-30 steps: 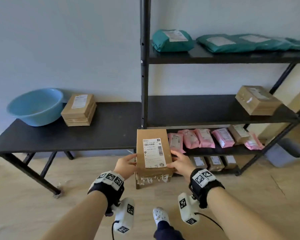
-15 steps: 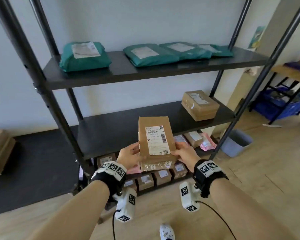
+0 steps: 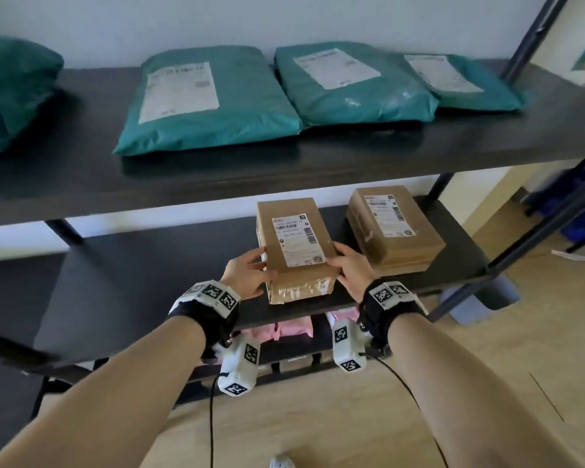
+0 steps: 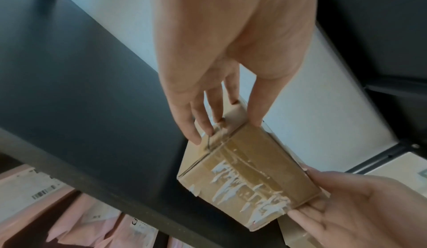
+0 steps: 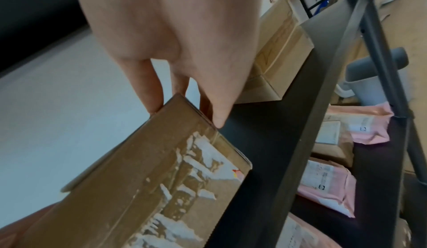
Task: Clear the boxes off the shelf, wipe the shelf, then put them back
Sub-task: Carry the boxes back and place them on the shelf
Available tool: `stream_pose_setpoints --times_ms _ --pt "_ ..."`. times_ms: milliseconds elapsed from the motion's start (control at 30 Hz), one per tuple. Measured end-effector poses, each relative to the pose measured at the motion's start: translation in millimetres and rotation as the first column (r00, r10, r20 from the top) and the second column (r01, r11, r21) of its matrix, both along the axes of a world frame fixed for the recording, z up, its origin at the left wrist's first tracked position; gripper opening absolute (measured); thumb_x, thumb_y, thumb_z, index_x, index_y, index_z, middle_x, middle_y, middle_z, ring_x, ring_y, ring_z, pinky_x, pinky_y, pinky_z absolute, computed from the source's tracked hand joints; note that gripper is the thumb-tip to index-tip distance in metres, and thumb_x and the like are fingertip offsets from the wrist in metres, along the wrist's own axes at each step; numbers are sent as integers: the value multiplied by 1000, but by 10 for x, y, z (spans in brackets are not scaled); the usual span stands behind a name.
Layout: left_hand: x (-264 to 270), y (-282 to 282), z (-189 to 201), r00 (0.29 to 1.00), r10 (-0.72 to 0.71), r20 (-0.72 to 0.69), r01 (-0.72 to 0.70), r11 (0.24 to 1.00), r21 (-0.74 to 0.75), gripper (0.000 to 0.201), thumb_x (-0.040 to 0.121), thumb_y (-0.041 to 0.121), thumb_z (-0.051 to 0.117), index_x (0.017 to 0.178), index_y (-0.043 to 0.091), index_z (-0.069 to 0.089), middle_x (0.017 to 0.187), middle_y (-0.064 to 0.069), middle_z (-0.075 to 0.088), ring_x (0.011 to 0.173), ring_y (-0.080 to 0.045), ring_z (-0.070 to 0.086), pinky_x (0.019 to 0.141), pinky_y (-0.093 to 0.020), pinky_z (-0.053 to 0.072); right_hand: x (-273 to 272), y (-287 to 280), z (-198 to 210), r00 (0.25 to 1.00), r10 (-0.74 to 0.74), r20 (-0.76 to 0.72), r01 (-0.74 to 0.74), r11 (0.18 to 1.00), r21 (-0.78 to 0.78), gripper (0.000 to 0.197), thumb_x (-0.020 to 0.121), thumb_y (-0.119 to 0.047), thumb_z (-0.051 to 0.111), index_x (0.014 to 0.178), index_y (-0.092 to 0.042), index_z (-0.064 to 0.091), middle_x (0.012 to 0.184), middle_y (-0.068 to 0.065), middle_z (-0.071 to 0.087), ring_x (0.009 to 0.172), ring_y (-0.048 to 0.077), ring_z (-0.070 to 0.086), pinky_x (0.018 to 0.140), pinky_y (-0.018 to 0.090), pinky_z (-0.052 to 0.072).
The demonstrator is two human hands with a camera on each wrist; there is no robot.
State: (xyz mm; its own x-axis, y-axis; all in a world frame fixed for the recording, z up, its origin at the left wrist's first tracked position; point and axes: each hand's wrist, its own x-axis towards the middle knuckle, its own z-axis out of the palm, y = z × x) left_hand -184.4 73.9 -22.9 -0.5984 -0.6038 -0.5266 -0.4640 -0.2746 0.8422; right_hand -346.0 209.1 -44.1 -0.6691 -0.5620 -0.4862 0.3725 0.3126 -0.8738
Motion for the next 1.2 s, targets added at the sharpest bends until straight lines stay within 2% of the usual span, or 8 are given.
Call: stream_pose_setpoints --times_ms 133,200,400,500,667,833,967,1200 --pt "-220 -22 -99 1000 19 7 -20 1000 16 67 80 -6 66 136 23 47 122 -5 63 100 -19 59 85 -38 51 -239 -103 -86 999 25 -32 -24 999 33 59 83 0 54 139 -15 47 129 7 61 118 23 57 106 38 43" --pt "-275 -25 -127 1000 22 3 -22 999 26 67 81 -6 64 138 22 45 122 -5 63 101 -19 59 85 -37 50 -297 -121 -95 998 40 -54 -37 998 54 59 83 0 54 139 -16 47 131 7 59 121 22 54 110 40 39" --pt "-303 -16 -102 1000 18 2 -18 1000 -18 63 83 -2 64 139 19 43 130 -6 59 109 -20 58 87 -36 48 -293 -141 -47 986 71 -148 -51 990 133 56 81 -6 59 135 -20 51 127 1 62 118 19 55 109 37 39" --pt "-213 10 -62 991 -67 119 93 970 -225 57 85 13 67 137 16 46 133 -9 56 120 -23 55 92 -35 47 -211 -86 90 936 132 -327 -48 966 252 46 88 -10 55 134 -17 52 119 -4 60 109 15 57 95 25 43" --pt "202 127 103 822 -218 526 533 621 -575 50 92 31 51 138 16 40 132 -7 54 120 -25 53 96 -37 46 130 48 218 685 340 -644 38 866 498 40 92 -25 52 132 -19 51 132 5 55 116 23 57 102 43 45" --pt "876 207 204 743 -202 638 665 332 -669 40 93 29 45 131 13 44 131 -7 51 123 -25 45 95 -40 45 822 224 342 383 575 -723 41 771 635 31 94 -24 48 124 -18 56 127 5 55 113 23 56 93 40 50" --pt "1667 236 183 714 -160 682 698 232 -677 33 93 23 43 124 13 47 127 -7 52 120 -25 47 94 -38 43 1642 232 343 188 713 -675 17 685 729 31 96 -27 43 123 -15 55 131 3 52 119 23 52 96 38 44" --pt "3423 148 148 701 -87 708 703 256 -664 35 89 24 48 121 11 48 125 -7 52 121 -27 46 93 -38 44 3345 -98 213 50 765 -643 -94 644 759 31 97 -27 40 121 -14 54 123 7 56 113 27 55 92 41 47"
